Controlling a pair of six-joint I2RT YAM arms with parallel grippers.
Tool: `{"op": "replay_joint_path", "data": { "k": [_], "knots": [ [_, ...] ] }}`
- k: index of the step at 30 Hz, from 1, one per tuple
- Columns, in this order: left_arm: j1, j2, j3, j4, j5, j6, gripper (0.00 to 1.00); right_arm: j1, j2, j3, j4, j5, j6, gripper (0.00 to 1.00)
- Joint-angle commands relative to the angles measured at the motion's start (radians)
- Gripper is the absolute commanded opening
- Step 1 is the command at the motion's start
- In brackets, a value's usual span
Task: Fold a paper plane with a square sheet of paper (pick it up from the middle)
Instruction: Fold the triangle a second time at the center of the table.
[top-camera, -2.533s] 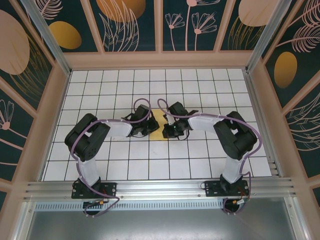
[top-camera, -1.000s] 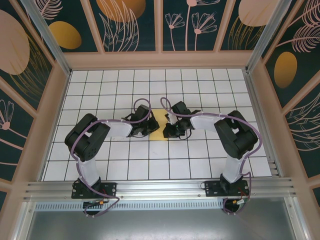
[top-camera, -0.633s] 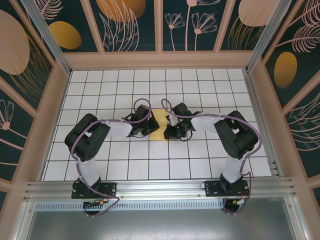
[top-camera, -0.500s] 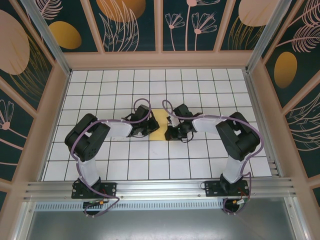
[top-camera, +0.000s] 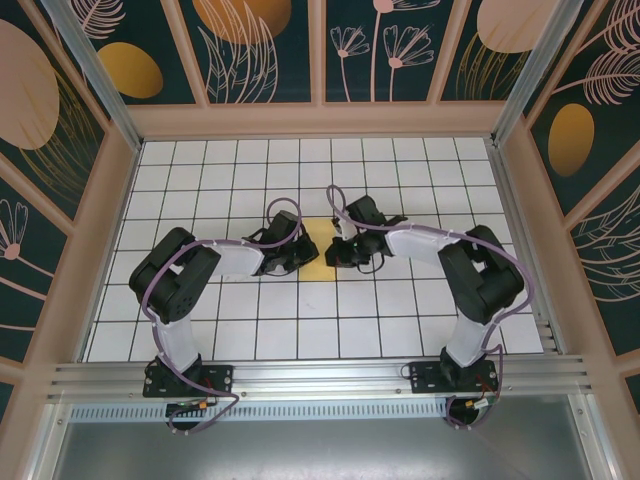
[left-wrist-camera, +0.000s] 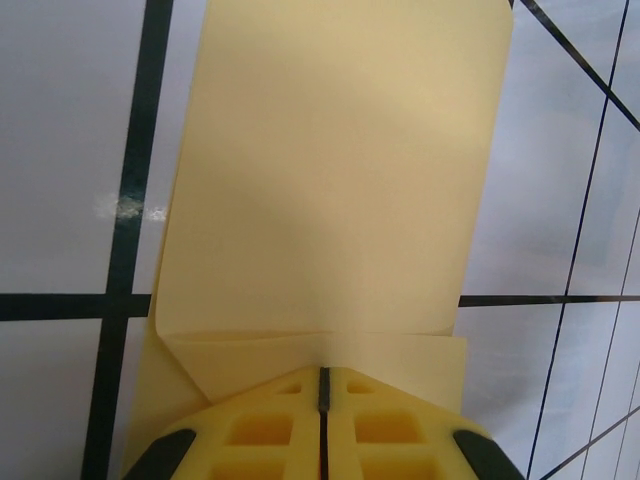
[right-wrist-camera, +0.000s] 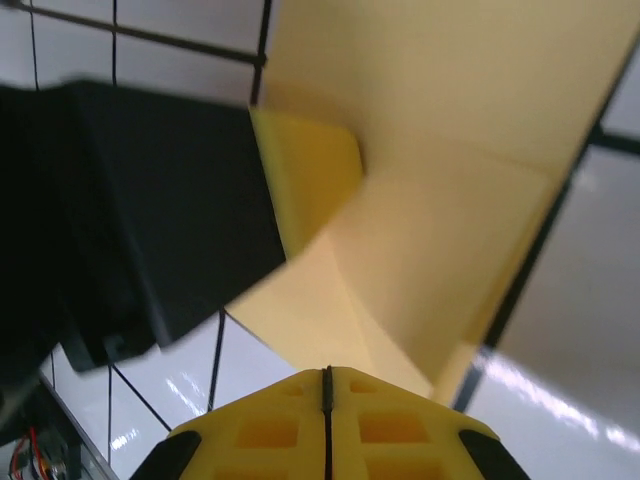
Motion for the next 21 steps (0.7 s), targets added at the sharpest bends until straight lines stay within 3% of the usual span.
{"op": "replay_joint_path", "data": {
  "k": [1, 21],
  "knots": [
    [-0.008, 0.054, -0.036, -0.084, 0.012, -0.004, 0.1, 0.004, 0.052, 0.028, 0.008, -0.018, 0.021, 0.08],
    [-0.008, 0.041, -0.032, -0.089, -0.022, -0.01, 0.1, 0.002, 0.002, -0.064, -0.088, 0.038, -0.055, 0.06]
  ]
}}
